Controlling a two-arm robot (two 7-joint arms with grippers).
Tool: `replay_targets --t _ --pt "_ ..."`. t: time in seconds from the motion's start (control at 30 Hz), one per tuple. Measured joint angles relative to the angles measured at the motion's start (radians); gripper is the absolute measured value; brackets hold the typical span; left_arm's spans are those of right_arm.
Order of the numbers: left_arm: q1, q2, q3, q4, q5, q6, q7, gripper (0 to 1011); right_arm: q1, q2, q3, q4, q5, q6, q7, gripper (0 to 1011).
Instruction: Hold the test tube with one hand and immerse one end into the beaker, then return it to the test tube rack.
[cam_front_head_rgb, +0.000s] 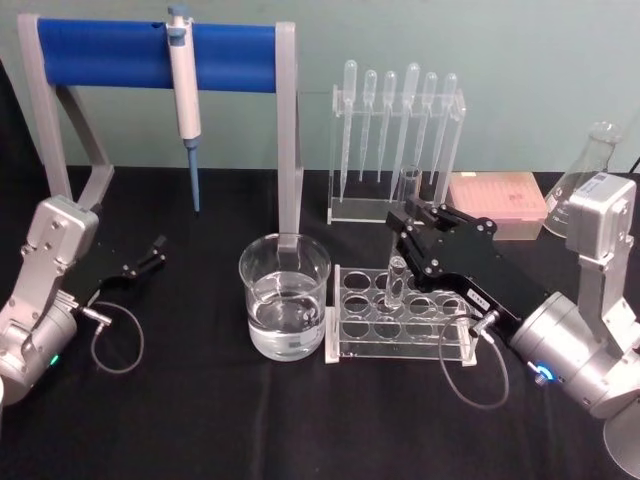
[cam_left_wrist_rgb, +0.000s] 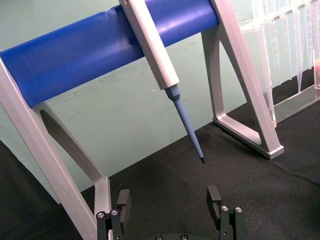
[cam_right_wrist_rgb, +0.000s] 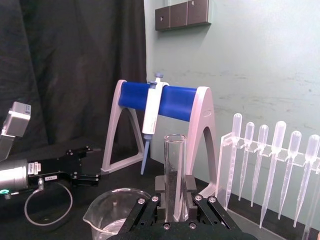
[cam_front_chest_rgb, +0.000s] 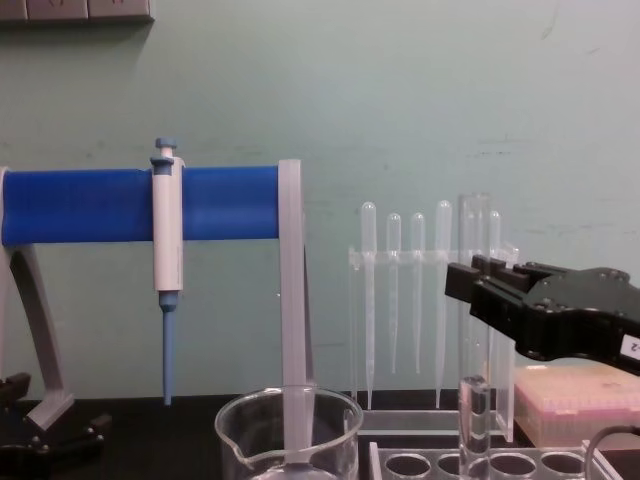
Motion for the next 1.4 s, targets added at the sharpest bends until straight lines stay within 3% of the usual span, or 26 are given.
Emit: replay_targets --t 0.83,1.2,1.3,1.4 --pt "0.0 0.0 0.0 0.0 0.0 0.0 0.0 1000 0.046 -0.022 -0.041 0.108 -0.034 0.012 0.019 222" --pt "0.0 0.0 0.0 0.0 0.0 0.0 0.0 1000 0.066 -0.014 -0.065 0.128 -0.068 0.049 0.022 223" --pt "0.0 0.0 0.0 0.0 0.0 0.0 0.0 1000 0.068 -0.012 -0.067 0.127 -0.073 0.057 0.022 243" --pt "0.0 0.0 0.0 0.0 0.0 0.0 0.0 1000 0.068 -0.012 -0.067 0.126 -0.077 0.066 0.019 339"
